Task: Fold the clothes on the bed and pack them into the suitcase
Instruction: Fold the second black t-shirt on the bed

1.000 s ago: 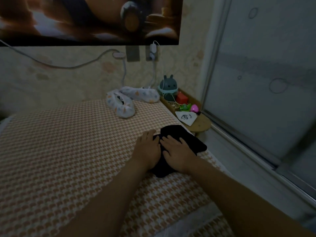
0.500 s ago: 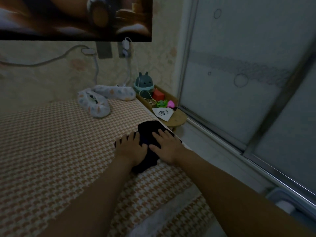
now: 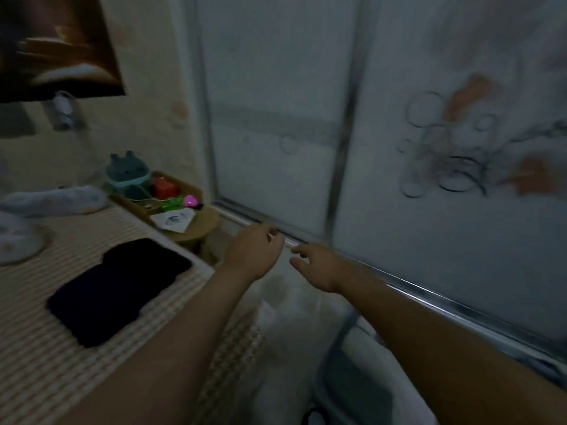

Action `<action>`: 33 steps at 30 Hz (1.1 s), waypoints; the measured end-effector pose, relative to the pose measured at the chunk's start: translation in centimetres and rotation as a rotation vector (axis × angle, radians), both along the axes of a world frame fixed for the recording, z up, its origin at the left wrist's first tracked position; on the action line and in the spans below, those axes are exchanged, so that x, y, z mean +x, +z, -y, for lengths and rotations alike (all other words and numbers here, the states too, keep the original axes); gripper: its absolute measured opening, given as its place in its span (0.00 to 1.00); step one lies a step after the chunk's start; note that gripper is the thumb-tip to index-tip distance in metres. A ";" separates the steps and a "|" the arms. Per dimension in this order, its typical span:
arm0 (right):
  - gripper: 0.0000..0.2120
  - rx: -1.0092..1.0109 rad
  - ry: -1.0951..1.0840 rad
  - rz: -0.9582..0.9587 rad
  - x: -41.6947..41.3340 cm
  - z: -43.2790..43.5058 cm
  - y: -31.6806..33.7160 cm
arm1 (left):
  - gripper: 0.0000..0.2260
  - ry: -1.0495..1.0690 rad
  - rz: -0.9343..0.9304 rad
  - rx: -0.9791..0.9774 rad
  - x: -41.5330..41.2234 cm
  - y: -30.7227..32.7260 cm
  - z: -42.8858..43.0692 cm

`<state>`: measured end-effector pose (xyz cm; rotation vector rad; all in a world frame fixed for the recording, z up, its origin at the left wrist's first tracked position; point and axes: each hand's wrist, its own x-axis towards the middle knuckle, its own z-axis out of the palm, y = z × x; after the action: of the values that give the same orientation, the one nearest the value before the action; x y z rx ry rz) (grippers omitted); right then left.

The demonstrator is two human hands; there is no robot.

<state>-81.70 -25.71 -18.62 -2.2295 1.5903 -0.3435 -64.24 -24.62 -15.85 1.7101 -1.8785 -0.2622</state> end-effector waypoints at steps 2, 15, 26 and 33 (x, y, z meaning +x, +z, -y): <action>0.20 0.036 -0.111 0.016 -6.5 -0.4 -1.4 | 0.13 -0.120 -0.021 0.060 -6.7 -1.4 0.7; 0.22 0.317 -0.659 -0.018 -40.3 -8.5 -19.8 | 0.21 -0.831 0.214 0.525 -42.1 -20.5 0.4; 0.36 0.755 -0.998 0.048 -48.1 -15.7 -38.4 | 0.42 -0.923 0.537 0.449 -49.5 -38.8 -2.5; 0.46 0.607 -1.399 0.190 -44.8 -14.4 -41.1 | 0.30 -0.858 -0.005 0.365 -48.7 -41.3 -2.3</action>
<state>-126.49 -11.33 -59.77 -0.3932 2.4269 -0.3169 -112.94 -22.30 -57.14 0.9777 -2.5785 -0.9803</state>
